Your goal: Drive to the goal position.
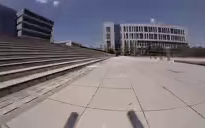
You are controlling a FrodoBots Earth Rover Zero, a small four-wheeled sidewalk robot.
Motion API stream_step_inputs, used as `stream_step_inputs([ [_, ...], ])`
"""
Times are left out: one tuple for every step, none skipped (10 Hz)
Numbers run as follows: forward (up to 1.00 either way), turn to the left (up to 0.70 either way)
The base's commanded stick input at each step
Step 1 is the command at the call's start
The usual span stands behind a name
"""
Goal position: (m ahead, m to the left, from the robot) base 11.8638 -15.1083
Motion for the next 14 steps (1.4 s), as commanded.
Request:
stream_step_inputs([
  [0.70,0.00],
  [0.70,0.00],
  [0.70,0.00],
  [0.70,0.00],
  [0.70,0.00],
  [0.70,0.00],
  [0.70,0.00],
  [0.70,0.00],
  [0.70,0.00],
  [0.70,0.00],
  [0.70,0.00],
  [0.70,0.00],
  [0.70,0.00],
  [0.70,0.00],
])
